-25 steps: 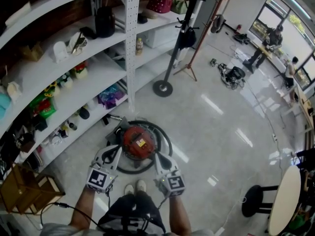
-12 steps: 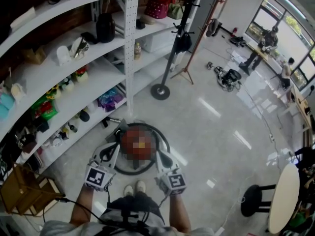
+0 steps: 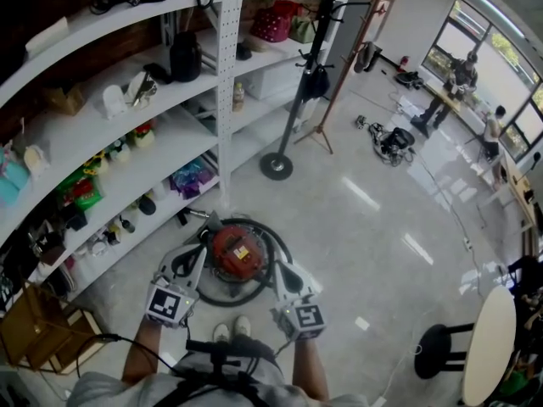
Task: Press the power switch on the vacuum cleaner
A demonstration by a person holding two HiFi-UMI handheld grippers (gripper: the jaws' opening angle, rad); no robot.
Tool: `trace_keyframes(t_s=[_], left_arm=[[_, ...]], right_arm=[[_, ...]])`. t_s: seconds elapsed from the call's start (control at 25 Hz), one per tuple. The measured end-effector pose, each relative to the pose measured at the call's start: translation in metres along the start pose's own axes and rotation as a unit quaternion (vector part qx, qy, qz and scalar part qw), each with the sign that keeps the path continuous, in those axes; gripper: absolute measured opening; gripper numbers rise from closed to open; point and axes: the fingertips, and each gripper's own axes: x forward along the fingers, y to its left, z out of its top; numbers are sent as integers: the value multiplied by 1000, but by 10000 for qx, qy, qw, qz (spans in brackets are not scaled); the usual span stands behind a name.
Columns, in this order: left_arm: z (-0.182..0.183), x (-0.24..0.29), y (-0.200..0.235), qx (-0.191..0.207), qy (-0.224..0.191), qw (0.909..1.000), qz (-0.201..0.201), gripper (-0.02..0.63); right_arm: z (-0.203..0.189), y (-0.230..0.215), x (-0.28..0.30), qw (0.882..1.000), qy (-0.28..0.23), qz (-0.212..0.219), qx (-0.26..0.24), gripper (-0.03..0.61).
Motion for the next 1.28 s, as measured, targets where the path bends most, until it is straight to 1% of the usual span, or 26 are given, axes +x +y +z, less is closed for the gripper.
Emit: trace_keyframes(t_s=[0.36, 0.76, 1.0, 1.16, 1.28], left_arm=[[13, -4, 8, 154, -124, 9998, 73, 8], [16, -1, 13, 153, -170, 9997, 124, 8], [15, 3, 12, 190, -180, 9996, 118, 8], [17, 4, 10, 176, -194, 9996, 119, 8], [16, 3, 10, 148, -171, 9996, 138, 8]], right_arm=[[2, -2, -3, 9999, -121, -11, -80, 12], [8, -7, -3, 9996, -242, -52, -108, 12], [5, -9, -3, 9997, -209, -48, -108, 12], [11, -8, -4, 9997, -189, -33, -152, 12], [5, -9, -3, 9997, -178, 0, -148, 12]])
